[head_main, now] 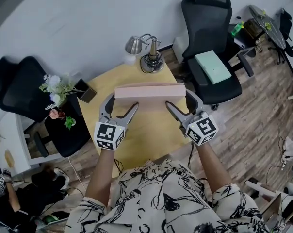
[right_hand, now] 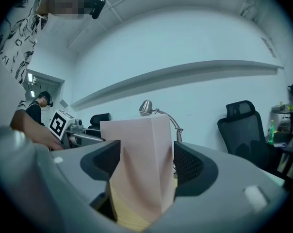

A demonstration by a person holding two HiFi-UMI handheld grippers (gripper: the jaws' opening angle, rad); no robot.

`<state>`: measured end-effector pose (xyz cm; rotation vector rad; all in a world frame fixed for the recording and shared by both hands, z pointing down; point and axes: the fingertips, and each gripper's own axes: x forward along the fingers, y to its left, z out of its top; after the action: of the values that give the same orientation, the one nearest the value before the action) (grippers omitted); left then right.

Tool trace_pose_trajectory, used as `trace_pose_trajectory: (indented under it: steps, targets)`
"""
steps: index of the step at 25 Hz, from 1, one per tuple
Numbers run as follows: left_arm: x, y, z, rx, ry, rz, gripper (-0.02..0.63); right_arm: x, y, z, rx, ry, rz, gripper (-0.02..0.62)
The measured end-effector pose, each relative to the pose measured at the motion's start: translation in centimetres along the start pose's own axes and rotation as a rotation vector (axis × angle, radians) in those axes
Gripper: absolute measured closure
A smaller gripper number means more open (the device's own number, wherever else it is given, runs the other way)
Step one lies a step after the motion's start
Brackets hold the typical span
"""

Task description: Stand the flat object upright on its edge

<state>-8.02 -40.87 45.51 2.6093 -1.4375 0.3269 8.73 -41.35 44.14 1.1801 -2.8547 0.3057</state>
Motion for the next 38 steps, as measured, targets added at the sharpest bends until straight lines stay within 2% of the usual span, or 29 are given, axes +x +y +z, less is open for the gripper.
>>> trace_pose_trajectory:
  steps: [9,17,24,26,29,34,38]
  targets:
    - [-0.5,0.4,-0.1,-0.006,-0.002,0.013,0.227,-0.4,-0.2,0.0,-0.012,0.01,-0.005,0.224]
    - [-2.2,1.3,0.1,-0.004,0.002,0.03,0.23,-1.6,0.5,0.4,-0.088,0.043,0.012,0.224]
    - [-3.9,1.3,0.5,0.012,-0.008,0.015,0.265,-3.9,0.3,0.9,-0.092,0.032,-0.003,0.255]
    - [-4.5,1.1,0.7,0.015,-0.014,0.009,0.279,-4.6,0.0,1.1,-0.106,0.032,-0.032,0.284]
    - [-5.6,1.5,0.9,0.021,-0.025,0.044,0.316,-5.8,-0.6,2.0,-0.106,0.008,-0.078,0.353]
    - [-7.6,2.9,1.7,0.008,-0.025,0.134,0.457,-7.2,-1.0,3.9,-0.089,-0.034,-0.116,0.415]
    - [-9.0,2.9,2.9,0.003,-0.068,0.163,0.504,-8.0,-1.2,5.1,-0.071,-0.049,-0.142,0.502]
